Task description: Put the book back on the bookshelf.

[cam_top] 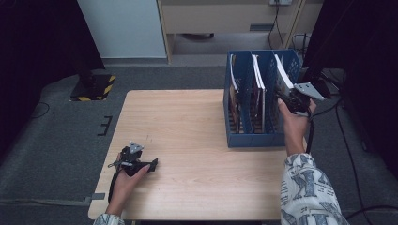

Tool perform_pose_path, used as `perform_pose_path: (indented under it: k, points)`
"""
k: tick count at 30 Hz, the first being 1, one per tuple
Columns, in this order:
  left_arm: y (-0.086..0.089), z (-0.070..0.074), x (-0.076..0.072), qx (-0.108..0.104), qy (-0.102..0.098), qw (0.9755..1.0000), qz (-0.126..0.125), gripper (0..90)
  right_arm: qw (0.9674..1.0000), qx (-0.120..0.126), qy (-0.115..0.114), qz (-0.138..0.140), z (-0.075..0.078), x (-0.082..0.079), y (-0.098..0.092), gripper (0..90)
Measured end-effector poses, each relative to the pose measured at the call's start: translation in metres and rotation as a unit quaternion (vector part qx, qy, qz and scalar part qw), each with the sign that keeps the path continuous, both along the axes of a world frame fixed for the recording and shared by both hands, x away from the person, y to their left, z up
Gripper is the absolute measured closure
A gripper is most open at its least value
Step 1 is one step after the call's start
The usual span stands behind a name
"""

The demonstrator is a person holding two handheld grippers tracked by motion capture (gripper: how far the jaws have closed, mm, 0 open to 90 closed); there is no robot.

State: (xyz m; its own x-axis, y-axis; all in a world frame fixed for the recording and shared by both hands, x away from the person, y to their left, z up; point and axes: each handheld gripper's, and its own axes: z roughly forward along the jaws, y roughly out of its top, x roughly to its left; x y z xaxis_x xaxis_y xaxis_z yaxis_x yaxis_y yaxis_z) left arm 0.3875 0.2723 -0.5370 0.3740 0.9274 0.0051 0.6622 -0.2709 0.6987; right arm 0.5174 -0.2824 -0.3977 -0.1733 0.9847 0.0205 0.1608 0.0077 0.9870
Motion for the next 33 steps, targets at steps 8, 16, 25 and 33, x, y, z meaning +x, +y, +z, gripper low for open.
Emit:
perform_pose_path:
  k: [8, 16, 25, 33]
  points:
    - [0.0, 0.0, 0.0, 0.0, 0.0, 1.0, 0.0, 0.0, 0.9999, 0.009, 0.005, 0.009, 0.001, -0.015, 0.0, 26.9]
    - [0.0, 0.0, 0.0, 0.0, 0.0, 1.0, -0.001, 0.0, 0.9994, 0.018, 0.017, 0.026, 0.0, -0.022, -0.005, 21.4]
    - [0.0, 0.0, 0.0, 0.0, 0.0, 1.0, -0.001, 0.0, 0.9991, 0.021, 0.028, 0.025, -0.003, -0.027, -0.007, 19.4]
    - [0.0, 0.0, 0.0, 0.0, 0.0, 1.0, -0.001, 0.0, 0.9987, 0.025, 0.033, 0.029, -0.002, -0.029, -0.008, 17.1]
